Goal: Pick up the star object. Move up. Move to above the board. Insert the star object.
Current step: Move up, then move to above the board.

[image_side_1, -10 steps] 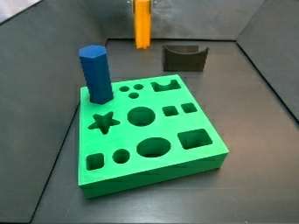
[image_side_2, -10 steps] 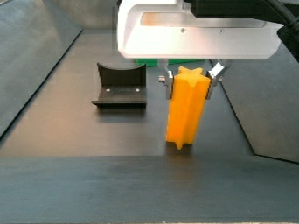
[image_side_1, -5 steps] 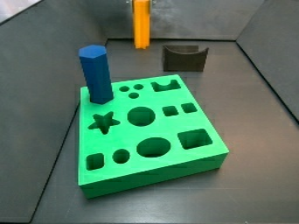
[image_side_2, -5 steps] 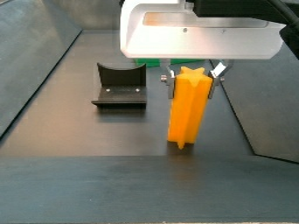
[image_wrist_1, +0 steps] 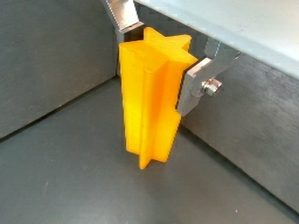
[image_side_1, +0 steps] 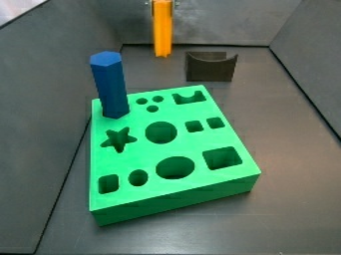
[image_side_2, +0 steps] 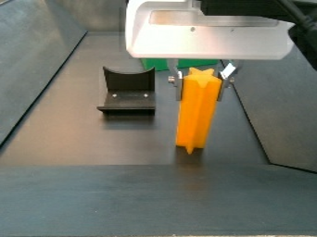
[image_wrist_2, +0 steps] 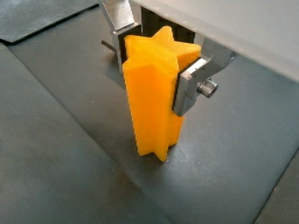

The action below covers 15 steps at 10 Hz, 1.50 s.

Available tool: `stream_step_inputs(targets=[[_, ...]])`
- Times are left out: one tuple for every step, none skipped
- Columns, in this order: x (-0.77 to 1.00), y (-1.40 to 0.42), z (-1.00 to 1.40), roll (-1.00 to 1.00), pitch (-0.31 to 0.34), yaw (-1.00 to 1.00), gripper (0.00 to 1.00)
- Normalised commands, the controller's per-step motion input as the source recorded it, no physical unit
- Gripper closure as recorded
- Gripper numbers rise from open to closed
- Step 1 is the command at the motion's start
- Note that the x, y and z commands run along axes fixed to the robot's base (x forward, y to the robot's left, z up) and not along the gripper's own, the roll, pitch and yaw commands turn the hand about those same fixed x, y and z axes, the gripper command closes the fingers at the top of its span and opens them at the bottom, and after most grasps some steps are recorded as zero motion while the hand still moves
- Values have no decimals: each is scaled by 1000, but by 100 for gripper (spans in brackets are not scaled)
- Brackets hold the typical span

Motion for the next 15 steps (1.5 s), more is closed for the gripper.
stream_step_inputs(targets=[[0, 0, 833, 0, 0, 0, 100], [28, -50, 815, 4, -15, 1, 100], [16, -44, 674, 24, 4, 3, 100], [4, -25, 529, 43, 29, 6, 100], [-4, -11, 376, 59, 55, 9, 100], [-1, -7, 228, 70, 73, 14, 100], [89, 15, 1000, -42, -47, 84, 100], [87, 15, 1000, -45, -31, 81, 100], [76, 14, 1000, -40, 2, 66, 100], [72, 14, 1000, -27, 27, 51, 100], [70, 15, 1000, -6, 69, 38, 100], [69, 15, 1000, 11, 91, 32, 100], [64, 13, 1000, 21, 101, 29, 100], [53, 12, 1000, 47, 105, 30, 100], [47, 11, 1000, 58, 103, 29, 100]])
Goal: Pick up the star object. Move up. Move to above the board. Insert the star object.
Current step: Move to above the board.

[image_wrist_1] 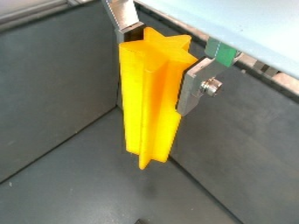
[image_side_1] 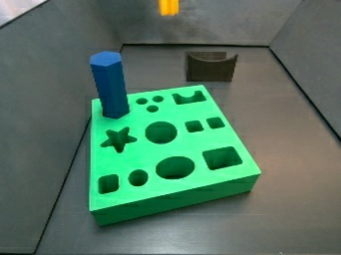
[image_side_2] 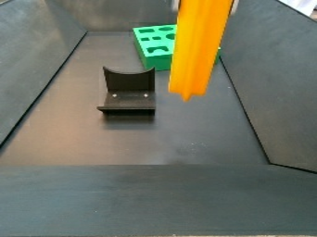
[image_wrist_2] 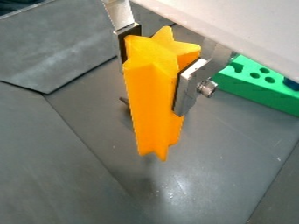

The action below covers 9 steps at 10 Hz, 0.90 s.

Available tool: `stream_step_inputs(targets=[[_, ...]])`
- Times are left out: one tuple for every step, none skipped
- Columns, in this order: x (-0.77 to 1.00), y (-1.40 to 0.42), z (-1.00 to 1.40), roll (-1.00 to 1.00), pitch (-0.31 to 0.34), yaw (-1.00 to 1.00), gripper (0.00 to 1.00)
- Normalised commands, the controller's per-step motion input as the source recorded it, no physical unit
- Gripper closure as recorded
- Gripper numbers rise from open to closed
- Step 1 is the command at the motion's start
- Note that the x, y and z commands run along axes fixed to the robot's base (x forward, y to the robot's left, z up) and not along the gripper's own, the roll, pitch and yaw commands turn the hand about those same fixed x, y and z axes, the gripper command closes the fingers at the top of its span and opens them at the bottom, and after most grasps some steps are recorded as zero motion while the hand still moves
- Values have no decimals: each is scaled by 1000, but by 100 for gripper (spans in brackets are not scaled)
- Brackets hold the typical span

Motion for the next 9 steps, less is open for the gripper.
stream_step_inputs(targets=[[43, 5, 1000, 55, 99, 28, 100], [38, 2, 1000, 48, 98, 27, 100], [37, 0, 1000, 45, 100, 26, 100], [35, -2, 1000, 45, 105, 25, 100], [29, -2, 881, 46, 105, 24, 100], [18, -4, 681, 50, 105, 23, 100], [10, -8, 533, 53, 104, 26, 100], [11, -9, 335, 50, 100, 26, 100], [12, -9, 235, 45, 99, 24, 100]])
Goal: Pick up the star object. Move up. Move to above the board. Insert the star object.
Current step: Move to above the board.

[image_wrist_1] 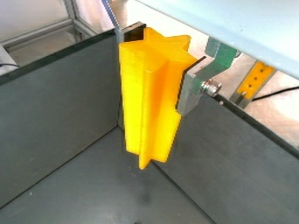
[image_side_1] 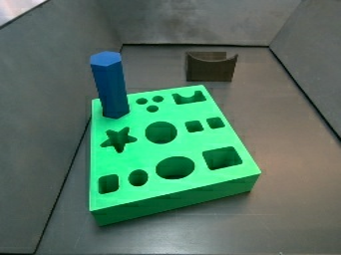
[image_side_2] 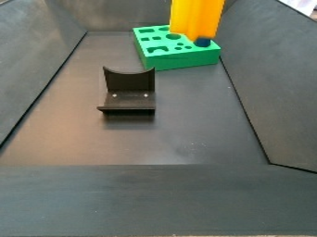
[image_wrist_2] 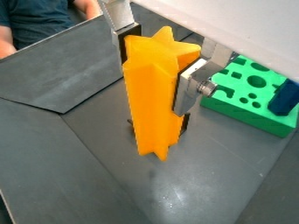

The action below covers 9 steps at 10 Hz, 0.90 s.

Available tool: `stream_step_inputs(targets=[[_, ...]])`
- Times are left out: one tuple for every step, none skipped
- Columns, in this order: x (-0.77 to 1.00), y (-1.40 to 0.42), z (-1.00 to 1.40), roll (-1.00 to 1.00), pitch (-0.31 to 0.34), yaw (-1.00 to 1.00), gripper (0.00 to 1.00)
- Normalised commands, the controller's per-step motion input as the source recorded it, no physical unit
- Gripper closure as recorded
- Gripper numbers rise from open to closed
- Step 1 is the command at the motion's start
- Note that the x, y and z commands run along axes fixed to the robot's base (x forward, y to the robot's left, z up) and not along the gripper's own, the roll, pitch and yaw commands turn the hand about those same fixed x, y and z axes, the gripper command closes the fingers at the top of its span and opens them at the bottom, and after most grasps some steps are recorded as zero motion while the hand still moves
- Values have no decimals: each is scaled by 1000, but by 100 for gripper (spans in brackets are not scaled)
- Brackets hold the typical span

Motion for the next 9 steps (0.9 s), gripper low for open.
stream_step_inputs(targets=[[-7, -1000, -45, 1, 511, -251, 100], [-4, -1000, -46, 22, 449, -205, 100], [-7, -1000, -43, 30, 326, -114, 100], [-7, -1000, -41, -9, 209, -64, 100], [-6, -1000, -41, -10, 128, -32, 100], [-8, -1000, -40, -11, 69, -15, 100], [-11, -1000, -39, -12, 28, -5, 100], [-14, -1000, -37, -4, 7, 3, 100], [-14, -1000, -36, -2, 2, 5, 100]])
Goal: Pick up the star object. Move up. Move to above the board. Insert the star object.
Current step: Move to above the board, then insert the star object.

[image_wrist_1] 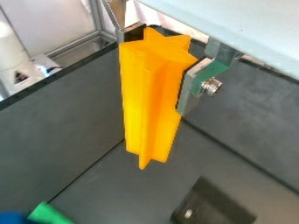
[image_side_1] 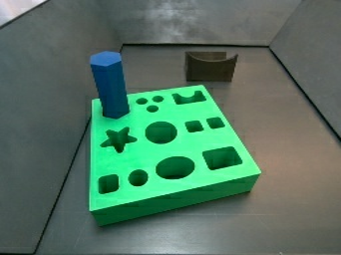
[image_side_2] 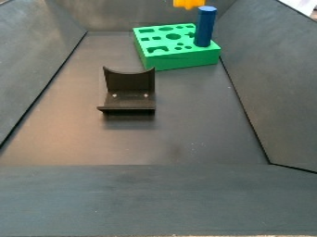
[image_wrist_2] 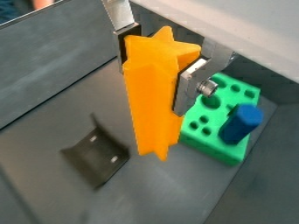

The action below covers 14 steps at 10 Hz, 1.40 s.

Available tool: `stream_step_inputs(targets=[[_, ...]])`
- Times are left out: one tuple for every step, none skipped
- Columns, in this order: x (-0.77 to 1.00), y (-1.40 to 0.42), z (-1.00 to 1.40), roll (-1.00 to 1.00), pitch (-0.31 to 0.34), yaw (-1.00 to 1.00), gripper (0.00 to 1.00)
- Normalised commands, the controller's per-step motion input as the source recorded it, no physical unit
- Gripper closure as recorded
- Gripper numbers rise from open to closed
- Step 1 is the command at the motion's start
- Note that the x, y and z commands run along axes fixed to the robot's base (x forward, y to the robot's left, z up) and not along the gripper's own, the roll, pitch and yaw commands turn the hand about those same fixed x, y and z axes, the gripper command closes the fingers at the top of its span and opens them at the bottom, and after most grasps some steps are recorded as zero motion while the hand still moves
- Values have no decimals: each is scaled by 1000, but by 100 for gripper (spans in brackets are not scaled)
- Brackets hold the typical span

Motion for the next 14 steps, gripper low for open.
stream_step_inputs(targets=[[-13, -1000, -36, -11, -2, 6, 100], [-16, -1000, -37, -5, -3, 8, 100], [-14, -1000, -36, -5, -7, 7, 100], [-10, -1000, -38, -6, -4, 6, 100], [-4, -1000, -38, -13, -1, 7, 100], [4, -1000, -36, -1, 5, 10, 100], [23, -1000, -37, -1, 15, 7, 100], [41, -1000, -35, -4, 19, 7, 100], [64, -1000, -33, -9, 26, 8, 100], [70, -782, -23, 4, 26, 9, 100], [65, -429, -11, 3, 32, 8, 100], [57, -224, 5, 7, 31, 6, 100], [0, -6, -40, 0, -13, 0, 100], [0, -14, -31, 0, -19, 0, 100]])
